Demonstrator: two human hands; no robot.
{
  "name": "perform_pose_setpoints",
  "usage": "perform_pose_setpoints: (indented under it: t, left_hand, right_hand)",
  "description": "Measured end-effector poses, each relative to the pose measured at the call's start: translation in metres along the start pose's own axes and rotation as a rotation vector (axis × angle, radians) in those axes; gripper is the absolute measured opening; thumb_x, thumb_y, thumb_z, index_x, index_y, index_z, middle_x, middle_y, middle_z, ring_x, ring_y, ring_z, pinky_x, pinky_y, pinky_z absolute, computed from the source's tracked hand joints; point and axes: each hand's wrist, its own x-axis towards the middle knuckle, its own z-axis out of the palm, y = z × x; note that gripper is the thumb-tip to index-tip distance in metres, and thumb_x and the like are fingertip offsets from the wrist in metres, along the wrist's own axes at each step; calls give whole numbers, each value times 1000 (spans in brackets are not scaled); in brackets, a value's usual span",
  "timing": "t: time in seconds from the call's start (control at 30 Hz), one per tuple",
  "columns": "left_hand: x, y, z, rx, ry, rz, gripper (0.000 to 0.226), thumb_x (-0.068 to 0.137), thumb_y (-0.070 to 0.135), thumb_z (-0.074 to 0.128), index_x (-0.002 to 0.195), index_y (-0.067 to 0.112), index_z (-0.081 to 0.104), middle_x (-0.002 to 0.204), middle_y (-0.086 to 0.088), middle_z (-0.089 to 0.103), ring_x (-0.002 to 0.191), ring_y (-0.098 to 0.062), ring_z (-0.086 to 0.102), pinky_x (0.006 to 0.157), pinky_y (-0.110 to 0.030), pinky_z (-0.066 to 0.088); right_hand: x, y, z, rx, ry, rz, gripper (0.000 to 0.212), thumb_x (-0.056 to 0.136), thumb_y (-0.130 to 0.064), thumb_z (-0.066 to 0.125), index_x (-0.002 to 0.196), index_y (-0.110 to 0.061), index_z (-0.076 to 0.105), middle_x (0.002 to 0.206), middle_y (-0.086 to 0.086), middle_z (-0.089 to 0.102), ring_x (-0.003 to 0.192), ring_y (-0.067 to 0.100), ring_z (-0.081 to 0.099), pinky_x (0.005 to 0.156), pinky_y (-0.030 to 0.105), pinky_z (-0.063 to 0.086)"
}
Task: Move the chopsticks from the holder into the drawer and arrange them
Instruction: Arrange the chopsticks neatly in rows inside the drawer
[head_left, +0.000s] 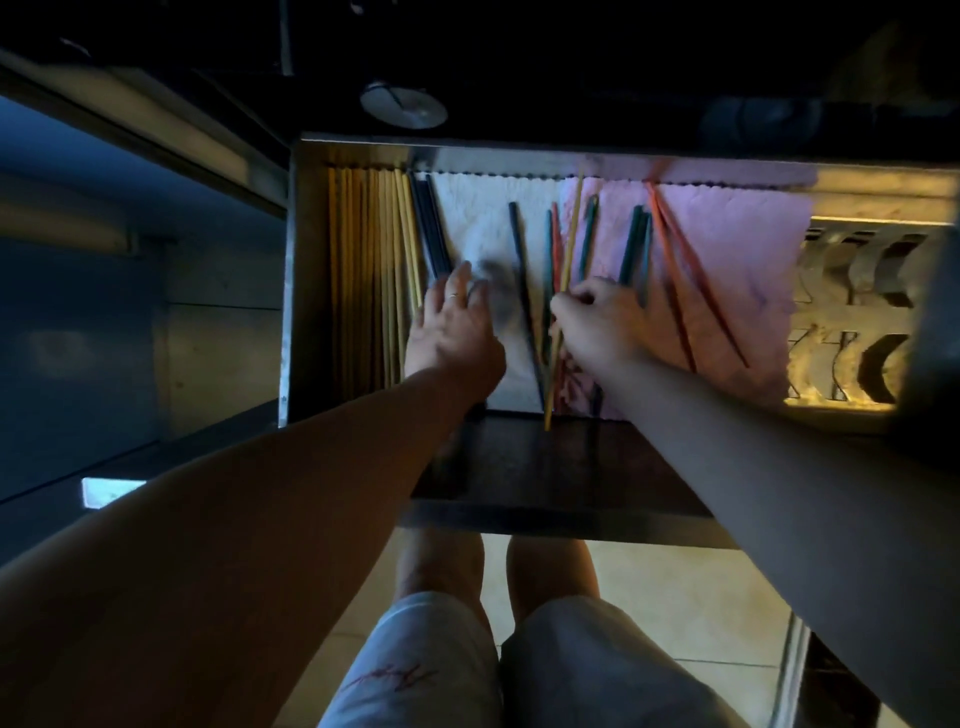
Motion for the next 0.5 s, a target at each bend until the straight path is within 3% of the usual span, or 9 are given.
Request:
perform_pose_setpoints:
  t: [0.1, 0.17, 0.3, 0.43, 0.5]
  left_hand:
    - [0, -28, -11, -28, 19, -49, 70, 87, 23, 54, 151, 21, 24, 161, 1, 11, 147, -26, 9, 116, -45, 23]
    - [1, -46, -16, -25, 2, -58, 72, 88, 22, 55, 152, 21, 23, 162, 2, 9, 147, -25, 9, 116, -44, 21]
    - [3, -72, -26, -24, -56, -43, 71, 90, 16, 50, 153, 25, 18, 163, 9, 0, 147, -23, 9, 113, -47, 27]
    - [4, -86, -32, -24, -95, -26, 68, 95, 19, 46, 155, 26, 14, 163, 13, -6, 147, -22, 9, 110, -49, 33]
    - [5, -91, -34, -20, -117, -19, 69, 94, 18, 46, 155, 26, 14, 163, 13, -8, 147, -23, 9, 110, -48, 35]
  right_hand:
    - [-6, -16, 27, 143, -113, 52, 13, 79, -17, 55, 68, -12, 58, 46, 5, 52, 34, 13, 56, 38, 23, 45]
    - [-8, -25, 44, 110, -149, 58, 17, 78, -16, 57, 62, -13, 58, 41, 4, 52, 32, 13, 55, 36, 23, 47]
    - [-8, -38, 74, 15, -240, 19, 18, 80, -16, 60, 63, -11, 64, 40, 0, 58, 41, 20, 62, 45, 28, 55]
    - [-5, -47, 101, -88, -234, 5, 11, 83, -24, 65, 81, -17, 73, 74, 3, 71, 66, 18, 67, 67, 28, 57]
    - [-3, -49, 110, -107, -237, 27, 12, 85, -21, 64, 86, -14, 74, 79, 5, 72, 71, 21, 69, 73, 35, 60]
